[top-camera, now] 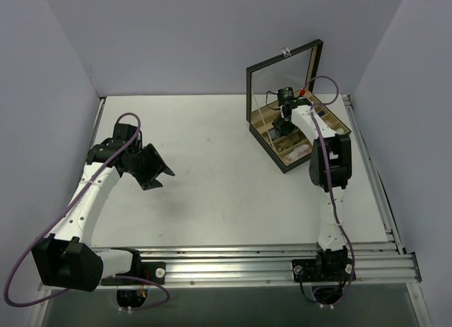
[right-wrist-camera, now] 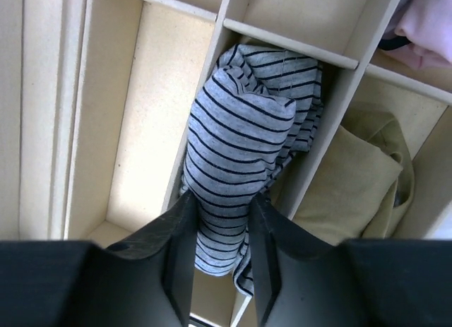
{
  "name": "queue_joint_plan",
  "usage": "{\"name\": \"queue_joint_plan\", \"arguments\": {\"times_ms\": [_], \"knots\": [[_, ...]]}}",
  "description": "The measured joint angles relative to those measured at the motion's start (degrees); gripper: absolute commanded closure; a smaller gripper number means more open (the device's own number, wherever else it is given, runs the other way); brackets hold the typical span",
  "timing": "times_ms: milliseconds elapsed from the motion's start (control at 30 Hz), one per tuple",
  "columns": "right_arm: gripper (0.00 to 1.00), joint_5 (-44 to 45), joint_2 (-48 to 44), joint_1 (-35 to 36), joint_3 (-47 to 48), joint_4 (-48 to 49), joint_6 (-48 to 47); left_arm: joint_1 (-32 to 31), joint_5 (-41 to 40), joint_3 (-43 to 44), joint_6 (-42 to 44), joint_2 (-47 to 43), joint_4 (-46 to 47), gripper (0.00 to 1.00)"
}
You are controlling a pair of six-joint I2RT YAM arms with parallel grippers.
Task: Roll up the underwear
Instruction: Place the rolled underwear into the container
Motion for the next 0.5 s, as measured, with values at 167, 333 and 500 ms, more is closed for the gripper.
{"name": "queue_joint_plan", "arguments": {"times_ms": [167, 333, 500], "knots": [[0.60, -1.16, -0.22, -0.90, 0.92, -1.05, -0.26, -0.31, 0.20, 0.00, -0.07, 0.37, 0.26, 0.37], [0.56, -1.73, -1.42, -2.14, 0.66, -1.18, 0.52, -0.37, 0.22, -0.15, -0.55, 0.39, 1.03, 0.37], [0.53, -2.12, -2.93, -3.19, 0.28, -1.11, 0.61, -0.42, 0.28, -0.94, -1.09, 0.39, 1.77, 0.37]]}}
